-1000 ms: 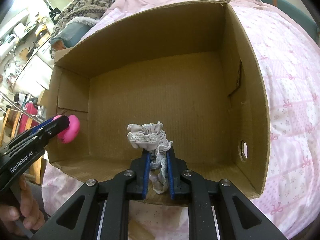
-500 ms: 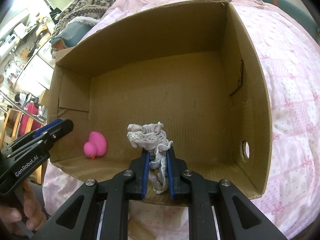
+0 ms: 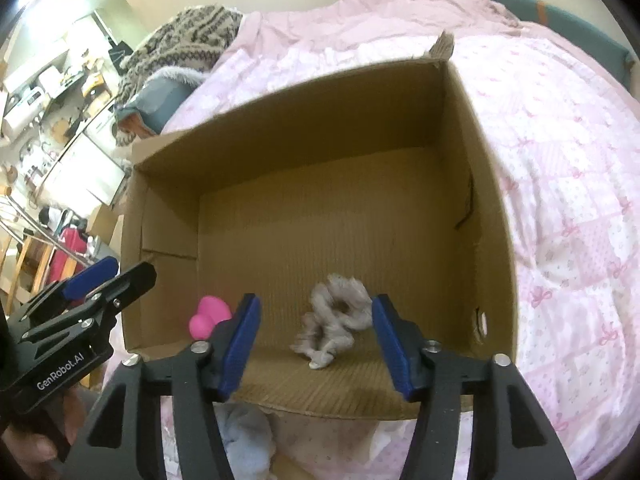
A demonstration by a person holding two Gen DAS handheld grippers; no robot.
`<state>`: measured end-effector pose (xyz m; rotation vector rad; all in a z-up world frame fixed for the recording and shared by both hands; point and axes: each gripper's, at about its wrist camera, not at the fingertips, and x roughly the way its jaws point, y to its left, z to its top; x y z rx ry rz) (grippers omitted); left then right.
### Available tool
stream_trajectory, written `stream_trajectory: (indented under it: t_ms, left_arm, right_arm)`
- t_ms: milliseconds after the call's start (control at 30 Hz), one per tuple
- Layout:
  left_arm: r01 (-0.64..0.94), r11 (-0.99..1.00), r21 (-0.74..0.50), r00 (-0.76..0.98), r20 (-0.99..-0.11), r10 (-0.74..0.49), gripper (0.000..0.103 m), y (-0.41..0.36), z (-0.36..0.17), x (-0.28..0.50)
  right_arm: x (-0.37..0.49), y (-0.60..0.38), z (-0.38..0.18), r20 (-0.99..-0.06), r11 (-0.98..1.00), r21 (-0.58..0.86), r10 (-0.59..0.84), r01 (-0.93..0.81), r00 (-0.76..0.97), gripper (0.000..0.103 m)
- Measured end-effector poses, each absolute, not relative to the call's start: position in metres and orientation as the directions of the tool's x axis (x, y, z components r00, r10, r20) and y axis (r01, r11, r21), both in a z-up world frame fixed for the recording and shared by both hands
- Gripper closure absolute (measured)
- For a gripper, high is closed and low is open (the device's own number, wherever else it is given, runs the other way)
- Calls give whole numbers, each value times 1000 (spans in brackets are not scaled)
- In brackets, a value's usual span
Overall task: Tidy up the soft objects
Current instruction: 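Lift both open tools out of the box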
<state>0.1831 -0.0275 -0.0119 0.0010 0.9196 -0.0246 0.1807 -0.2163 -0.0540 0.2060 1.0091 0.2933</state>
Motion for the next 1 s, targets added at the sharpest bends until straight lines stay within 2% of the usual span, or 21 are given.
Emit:
stream_trajectory:
  t_ms: [33, 100, 233, 300, 333, 400, 500, 633, 733, 867, 1000]
  left_arm:
    - [15, 1000, -9, 603, -798, -16, 41, -27, -11, 183]
    - [7, 1000, -17, 608, -794, -18, 41, -24, -10, 184]
    - [-11, 999, -51, 602, -798, -34, 41, -19, -9, 185]
    - [-16, 998, -65, 602, -798, -42, 32, -17, -7, 185]
    - [-25, 997, -70, 614, -788, -40, 29, -15, -4, 184]
    - [-35, 996, -77, 645, -763, -36, 17, -13, 4, 181]
    - [-37, 996, -82, 671, -741, -35, 13, -10, 13, 178]
    - [-1, 995, -102, 665, -743, -76, 10, -8, 19, 173]
    - [-13, 996, -83, 663, -747, -54, 10, -4, 29, 162]
    - [-17, 993, -113, 652, -754, -75, 5, 10, 37, 138]
    - [-32, 991, -132, 643, -762, -81, 5, 19, 39, 124]
  right_arm:
    - [180, -217, -53, -797, 941, 305, 338, -148, 501, 42]
    - [180, -219, -51, -789, 935, 322, 352, -149, 504, 31]
    - [177, -222, -42, -761, 929, 335, 364, -155, 537, 21]
    - [174, -225, -38, -752, 933, 328, 353, -148, 557, 3]
    - [174, -225, -36, -749, 934, 327, 348, -143, 563, 0]
    - [173, -228, -33, -745, 935, 326, 346, -141, 571, 0]
    - [170, -228, -26, -729, 935, 318, 346, -156, 591, 0]
    - [164, -226, -17, -716, 941, 293, 333, -169, 613, 0]
    - [155, -227, -7, -710, 939, 299, 338, -170, 617, 0]
    - [139, -233, 6, -697, 936, 302, 348, -184, 627, 0]
    - [124, -236, 8, -700, 934, 315, 349, -169, 623, 0]
